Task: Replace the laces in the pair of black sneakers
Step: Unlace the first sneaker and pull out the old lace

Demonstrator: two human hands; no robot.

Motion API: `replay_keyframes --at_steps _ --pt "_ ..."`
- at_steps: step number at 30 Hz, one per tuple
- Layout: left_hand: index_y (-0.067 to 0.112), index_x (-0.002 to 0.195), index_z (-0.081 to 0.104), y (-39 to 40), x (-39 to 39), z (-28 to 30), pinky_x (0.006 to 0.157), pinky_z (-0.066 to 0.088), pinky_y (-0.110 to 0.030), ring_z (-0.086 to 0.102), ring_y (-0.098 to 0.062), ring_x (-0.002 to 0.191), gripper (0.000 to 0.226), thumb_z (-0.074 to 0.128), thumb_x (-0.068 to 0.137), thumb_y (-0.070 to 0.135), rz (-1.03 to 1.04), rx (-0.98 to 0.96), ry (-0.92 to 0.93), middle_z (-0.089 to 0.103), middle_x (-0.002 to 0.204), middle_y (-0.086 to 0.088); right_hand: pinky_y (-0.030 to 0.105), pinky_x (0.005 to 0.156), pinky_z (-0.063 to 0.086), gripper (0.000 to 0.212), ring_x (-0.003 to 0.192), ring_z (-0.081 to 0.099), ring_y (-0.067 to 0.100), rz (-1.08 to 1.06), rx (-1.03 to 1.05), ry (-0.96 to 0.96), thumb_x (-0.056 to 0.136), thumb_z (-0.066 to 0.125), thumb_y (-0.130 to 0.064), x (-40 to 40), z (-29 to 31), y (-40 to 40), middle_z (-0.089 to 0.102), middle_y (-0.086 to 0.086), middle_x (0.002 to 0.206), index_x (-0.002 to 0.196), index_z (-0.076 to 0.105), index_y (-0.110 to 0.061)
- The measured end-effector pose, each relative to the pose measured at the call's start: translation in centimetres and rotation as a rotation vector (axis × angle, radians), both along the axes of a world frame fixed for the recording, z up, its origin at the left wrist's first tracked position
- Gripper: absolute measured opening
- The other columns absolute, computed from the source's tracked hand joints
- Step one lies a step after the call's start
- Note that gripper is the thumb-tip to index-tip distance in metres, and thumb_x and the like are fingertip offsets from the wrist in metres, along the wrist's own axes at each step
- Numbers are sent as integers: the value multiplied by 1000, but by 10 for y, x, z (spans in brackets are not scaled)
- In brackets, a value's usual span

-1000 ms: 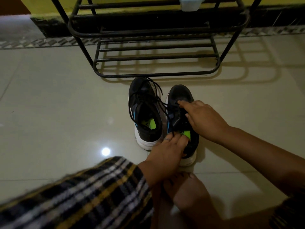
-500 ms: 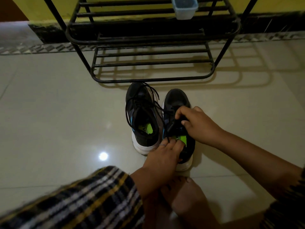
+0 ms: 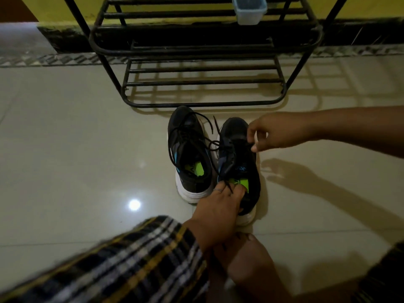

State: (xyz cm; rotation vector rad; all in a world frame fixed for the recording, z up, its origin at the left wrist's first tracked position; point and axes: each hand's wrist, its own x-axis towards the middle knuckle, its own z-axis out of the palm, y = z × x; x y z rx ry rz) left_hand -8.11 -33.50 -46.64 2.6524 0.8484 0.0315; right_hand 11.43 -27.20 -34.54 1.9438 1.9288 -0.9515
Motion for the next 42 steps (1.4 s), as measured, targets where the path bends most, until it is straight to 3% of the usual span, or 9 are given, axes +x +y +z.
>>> replay_keyframes --at_steps 5,11,17,22,26,28,34,37,42 --pt "10 132 33 1 1 4 90 42 -36 33 -27 124 38 42 97 22 21 -30 32 44 130 -12 30 66 45 25 85 60 22 160 250 -310 92 54 -37 -17 -42 4 65 5 95 106 67 -20" --pt "15 116 30 0 -6 -5 77 52 -40 47 -30 112 36 53 89 21 21 -16 -96 54 115 -13 31 68 38 20 91 56 30 -55 522 -142 96 49 -25 -12 -72 -11 56 9 103 102 61 -10" --pt "16 114 26 -1 -3 -9 75 54 -42 48 -30 112 36 51 89 22 25 10 -108 55 117 -14 31 71 36 14 93 55 35 -318 514 -128 94 49 -10 18 -87 -14 53 15 102 98 62 -6" --pt "8 119 45 0 -4 -10 74 56 -40 52 -29 110 42 60 84 23 4 18 -80 59 112 -13 29 74 36 13 101 55 36 -649 397 -76 92 50 -3 44 -95 -22 60 22 105 96 62 -2" --pt "9 116 45 0 -3 -8 72 56 -37 54 -28 107 36 38 87 29 19 28 -77 61 110 -12 35 81 44 21 99 57 37 -763 329 -71 94 51 -12 48 -98 -26 64 24 102 96 66 4" --pt "12 111 43 0 -3 -10 66 57 -34 58 -27 100 33 40 83 29 28 37 -98 63 103 -10 35 81 45 26 98 58 37 -745 342 -73 94 52 -18 42 -96 -25 64 24 101 95 66 5" --pt "13 115 36 0 -3 -12 74 56 -38 54 -28 107 34 43 86 28 25 24 -90 59 112 -12 36 88 43 27 107 51 30 -451 582 8 92 54 -27 4 -76 -12 56 12 111 112 64 -11" --pt "12 114 37 1 -3 -12 72 56 -39 54 -29 107 34 45 85 27 17 24 -91 59 111 -13 38 93 38 31 115 41 27 -163 535 -127 93 51 -29 -16 -76 -13 50 9 120 119 62 -17" --pt "12 110 38 1 -4 -10 65 57 -37 57 -28 99 35 32 83 33 10 47 -90 62 106 -13 36 88 34 31 115 38 24 -95 561 -199 94 48 -30 -26 -80 -20 48 4 119 117 64 -19"
